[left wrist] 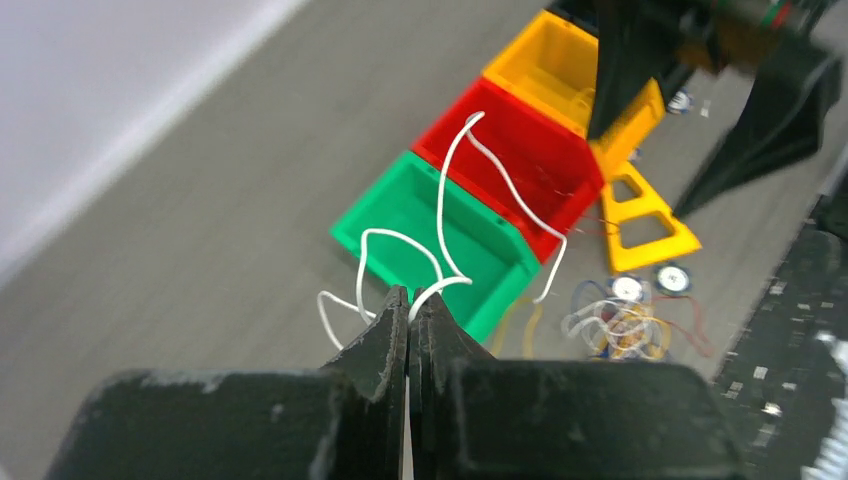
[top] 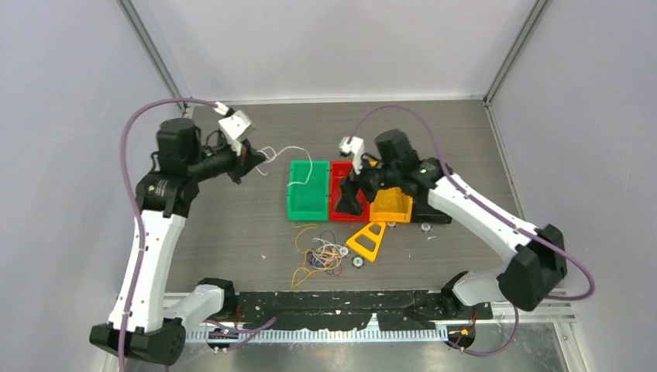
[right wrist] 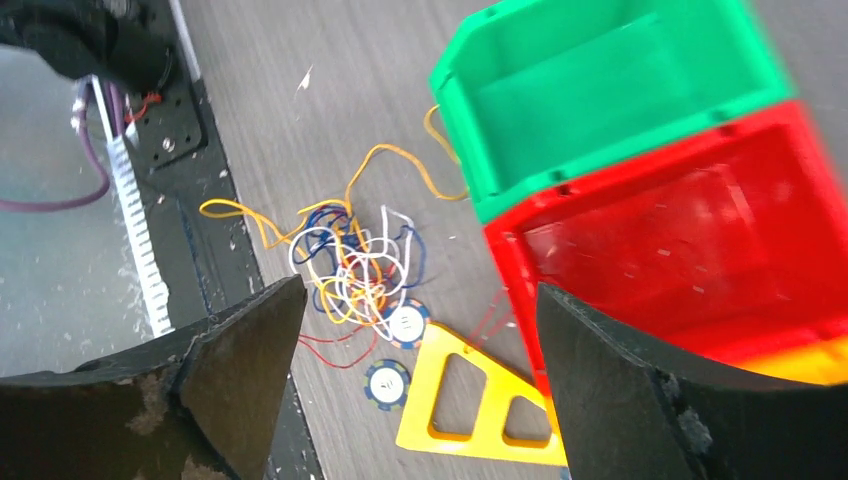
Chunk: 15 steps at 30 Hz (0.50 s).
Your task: Untangle the cables
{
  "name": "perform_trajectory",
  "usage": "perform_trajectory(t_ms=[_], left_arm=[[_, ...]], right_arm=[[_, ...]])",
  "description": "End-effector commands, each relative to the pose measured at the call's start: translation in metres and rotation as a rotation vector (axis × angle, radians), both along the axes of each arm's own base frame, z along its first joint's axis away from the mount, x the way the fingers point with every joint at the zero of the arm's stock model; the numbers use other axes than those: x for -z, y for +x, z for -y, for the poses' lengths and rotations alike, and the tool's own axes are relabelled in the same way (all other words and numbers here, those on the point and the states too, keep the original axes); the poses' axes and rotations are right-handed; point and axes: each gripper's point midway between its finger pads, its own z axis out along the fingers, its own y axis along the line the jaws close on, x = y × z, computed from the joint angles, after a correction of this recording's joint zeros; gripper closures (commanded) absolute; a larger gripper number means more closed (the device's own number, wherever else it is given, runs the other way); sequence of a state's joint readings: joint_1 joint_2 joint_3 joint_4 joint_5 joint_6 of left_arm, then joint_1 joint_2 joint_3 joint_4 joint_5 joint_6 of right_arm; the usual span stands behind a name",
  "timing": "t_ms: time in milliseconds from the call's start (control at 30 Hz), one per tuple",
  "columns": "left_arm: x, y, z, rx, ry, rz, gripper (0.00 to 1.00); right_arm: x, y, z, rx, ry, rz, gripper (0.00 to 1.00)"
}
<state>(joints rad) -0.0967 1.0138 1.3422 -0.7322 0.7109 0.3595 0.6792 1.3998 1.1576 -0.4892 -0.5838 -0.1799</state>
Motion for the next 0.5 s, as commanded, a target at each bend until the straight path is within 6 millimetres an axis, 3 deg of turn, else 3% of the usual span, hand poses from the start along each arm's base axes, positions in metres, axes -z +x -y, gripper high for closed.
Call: perform_trajectory(t_ms=[0, 100, 233, 367, 467], left_arm=[[0.053, 0.003, 0.016, -0.137, -0.032, -0.294, 1.00], [0.087, 0.005, 0.019, -0.270, -0.008, -0.421, 1.00], [0.125, 0.005, 0.023, -0.422, 0.035, -0.557, 1.00], [0.148, 0.014, 0.033, -0.533, 0.066, -0.624, 1.00], [0.154, 0.023, 0.053, -0.526, 0.034, -0.674, 1.00]], right_arm=[[-0.043, 0.010, 0.036, 0.090, 0.059, 0.046, 0.08], [-0.041, 0.024, 0.068, 0.202, 0.050, 0.039, 0.05], [-0.033, 0.035, 0.096, 0.318, 0.029, 0.028, 0.01], [-0.025, 0.038, 0.103, 0.351, 0.019, 0.005, 0.00], [-0.024, 0.040, 0.104, 0.356, 0.017, 0.001, 0.00]])
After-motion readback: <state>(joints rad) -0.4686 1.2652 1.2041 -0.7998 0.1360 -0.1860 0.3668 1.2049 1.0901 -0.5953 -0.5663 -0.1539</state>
